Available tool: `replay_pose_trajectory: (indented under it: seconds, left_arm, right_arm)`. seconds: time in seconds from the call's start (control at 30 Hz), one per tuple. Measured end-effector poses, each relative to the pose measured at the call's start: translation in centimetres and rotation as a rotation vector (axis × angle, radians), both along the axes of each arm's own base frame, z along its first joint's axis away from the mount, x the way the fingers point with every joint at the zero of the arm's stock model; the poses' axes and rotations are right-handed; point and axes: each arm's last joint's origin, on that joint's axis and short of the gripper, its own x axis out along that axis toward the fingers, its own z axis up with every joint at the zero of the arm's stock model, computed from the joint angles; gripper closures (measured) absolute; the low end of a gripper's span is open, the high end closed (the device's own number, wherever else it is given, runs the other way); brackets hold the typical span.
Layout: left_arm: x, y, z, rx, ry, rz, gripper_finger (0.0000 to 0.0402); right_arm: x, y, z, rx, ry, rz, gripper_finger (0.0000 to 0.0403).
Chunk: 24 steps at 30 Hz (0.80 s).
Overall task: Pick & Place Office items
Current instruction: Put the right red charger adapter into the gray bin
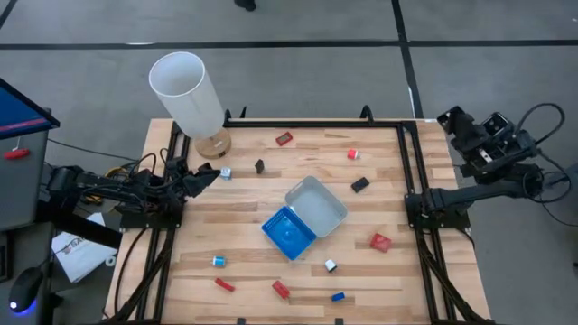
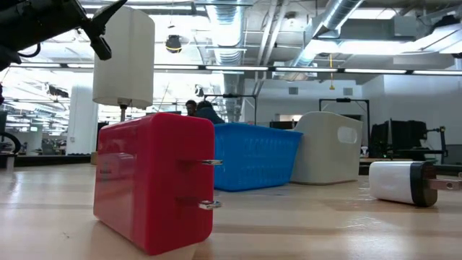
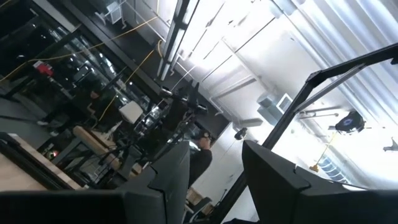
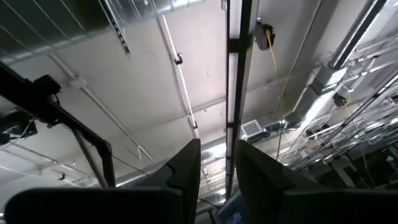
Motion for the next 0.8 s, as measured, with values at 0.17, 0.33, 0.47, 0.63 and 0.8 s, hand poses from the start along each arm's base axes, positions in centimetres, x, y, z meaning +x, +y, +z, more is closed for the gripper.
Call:
replay_pose_trajectory:
  seconds: [0.17,0.33,0.47,0.63,0.8]
  left_arm:
    - [0.0,0.0,0.0,0.0,-0.002,0.0,0.0257]
    - [0.0,0.0,0.1,-0.005,-0.007,0.008,0.0257]
    - [-0.1,0.0,0.2,-0.007,-0.02,0.008,0.0257]
    - [-0.1,0.0,0.2,-0.008,-0.022,0.006,0.0257]
    - [-0.1,0.0,0.2,-0.007,-0.021,0.007,0.0257]
  right_arm:
    - [2.0,0.4,-0.3,-0.007,0.06,0.104,0.0308]
    - [4.9,0.7,-0.9,0.094,0.292,0.19,0.0272]
    - [6.7,1.1,-0.2,0.142,0.486,0.236,0.0217]
    - [7.9,2.1,1.5,0.13,0.734,0.287,0.0155]
    - [9.5,3.7,1.1,0.23,1.077,0.367,0.0142]
